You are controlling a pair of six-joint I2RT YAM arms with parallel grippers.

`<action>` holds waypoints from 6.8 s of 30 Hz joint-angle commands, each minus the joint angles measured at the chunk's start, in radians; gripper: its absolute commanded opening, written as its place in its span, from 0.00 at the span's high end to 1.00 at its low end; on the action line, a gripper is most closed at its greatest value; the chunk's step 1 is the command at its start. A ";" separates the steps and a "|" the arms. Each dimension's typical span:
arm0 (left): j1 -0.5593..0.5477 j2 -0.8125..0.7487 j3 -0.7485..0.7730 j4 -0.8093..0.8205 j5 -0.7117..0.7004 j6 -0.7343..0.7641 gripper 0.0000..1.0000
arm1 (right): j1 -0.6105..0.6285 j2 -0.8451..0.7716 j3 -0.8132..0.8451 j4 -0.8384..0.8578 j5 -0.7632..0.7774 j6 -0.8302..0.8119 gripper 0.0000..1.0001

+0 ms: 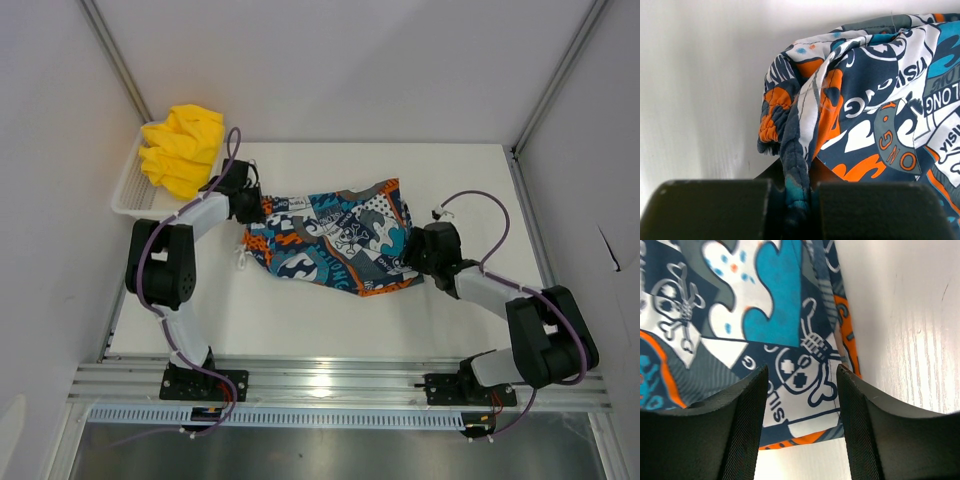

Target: Fold and stack the shorts

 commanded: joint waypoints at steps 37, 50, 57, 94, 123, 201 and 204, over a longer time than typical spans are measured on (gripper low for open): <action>0.032 -0.002 0.037 -0.038 -0.059 0.003 1.00 | -0.013 -0.068 0.006 -0.194 0.049 0.004 1.00; 0.033 -0.002 0.037 -0.036 -0.047 -0.001 1.00 | -0.033 -0.126 -0.040 -0.254 0.056 0.002 1.00; 0.032 -0.010 0.016 -0.026 0.018 -0.044 1.00 | -0.032 -0.131 -0.036 -0.236 0.023 -0.025 0.61; -0.036 0.008 0.154 -0.133 -0.079 -0.049 1.00 | -0.090 0.647 0.845 -0.035 -0.145 -0.331 0.44; -0.040 0.088 0.246 -0.164 -0.102 -0.031 1.00 | -0.153 0.828 1.104 -0.097 -0.061 -0.305 0.31; -0.255 0.088 0.757 -0.868 -0.504 -0.190 1.00 | 0.504 0.326 0.387 0.094 -0.087 0.059 0.60; -0.275 0.104 0.778 -0.883 -0.522 -0.202 1.00 | 0.444 0.309 0.342 0.105 -0.139 0.068 0.69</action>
